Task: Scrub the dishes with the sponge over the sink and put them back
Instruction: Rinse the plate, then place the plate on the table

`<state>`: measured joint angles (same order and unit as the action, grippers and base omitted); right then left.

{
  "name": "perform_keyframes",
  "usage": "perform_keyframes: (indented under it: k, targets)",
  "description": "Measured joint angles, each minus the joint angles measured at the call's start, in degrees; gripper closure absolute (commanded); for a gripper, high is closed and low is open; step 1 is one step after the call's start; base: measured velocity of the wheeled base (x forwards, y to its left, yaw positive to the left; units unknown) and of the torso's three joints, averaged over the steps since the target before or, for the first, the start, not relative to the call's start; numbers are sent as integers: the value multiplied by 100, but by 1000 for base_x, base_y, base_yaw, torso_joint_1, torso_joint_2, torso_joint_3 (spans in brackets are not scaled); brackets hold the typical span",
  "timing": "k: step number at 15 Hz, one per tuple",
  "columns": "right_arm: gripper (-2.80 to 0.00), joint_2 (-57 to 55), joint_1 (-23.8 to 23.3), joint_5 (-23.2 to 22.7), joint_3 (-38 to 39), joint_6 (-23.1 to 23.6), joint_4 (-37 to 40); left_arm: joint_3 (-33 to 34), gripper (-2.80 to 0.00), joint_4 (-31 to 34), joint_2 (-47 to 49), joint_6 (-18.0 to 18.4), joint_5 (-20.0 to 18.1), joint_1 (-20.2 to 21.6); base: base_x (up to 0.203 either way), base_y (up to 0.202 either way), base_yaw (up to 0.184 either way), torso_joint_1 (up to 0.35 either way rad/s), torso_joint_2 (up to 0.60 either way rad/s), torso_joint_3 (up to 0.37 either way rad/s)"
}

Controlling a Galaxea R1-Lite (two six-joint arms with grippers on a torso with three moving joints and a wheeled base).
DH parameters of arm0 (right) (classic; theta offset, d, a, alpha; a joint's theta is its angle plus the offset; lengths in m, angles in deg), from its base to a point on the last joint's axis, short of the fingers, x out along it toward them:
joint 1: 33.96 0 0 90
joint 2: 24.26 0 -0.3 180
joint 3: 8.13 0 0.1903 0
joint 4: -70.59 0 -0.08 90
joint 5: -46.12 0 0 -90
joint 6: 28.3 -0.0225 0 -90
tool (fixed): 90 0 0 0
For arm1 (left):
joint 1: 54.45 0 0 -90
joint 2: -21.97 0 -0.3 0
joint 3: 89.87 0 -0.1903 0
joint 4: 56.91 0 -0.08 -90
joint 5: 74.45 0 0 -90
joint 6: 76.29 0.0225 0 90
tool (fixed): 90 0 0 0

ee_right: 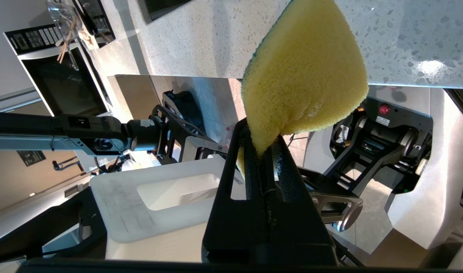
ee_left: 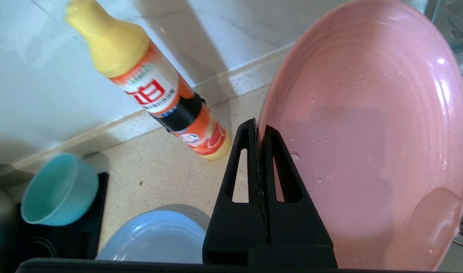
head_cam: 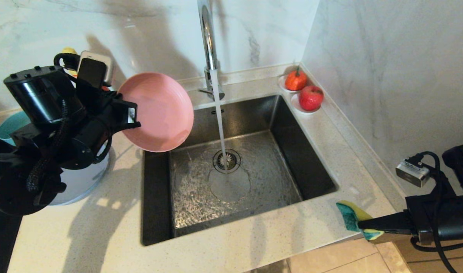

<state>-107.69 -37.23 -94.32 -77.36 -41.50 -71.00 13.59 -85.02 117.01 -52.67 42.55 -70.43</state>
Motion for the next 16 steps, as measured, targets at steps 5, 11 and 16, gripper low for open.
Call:
perform_keyframes:
  k: [5,11,16]
  targets:
    - [0,5,0,-5,74,-1,-2,32,0,-11,-219,130,-11,-16,0,0,0,0,0,0]
    - [0,24,-6,-49,136,16,-2,-79,0,1463,-453,-589,34,59,0,0,0,0,0,0]
    - [0,57,-17,-81,182,9,1,-1882,0,4755,-554,-2855,-631,540,0,0,0,0,0,0]
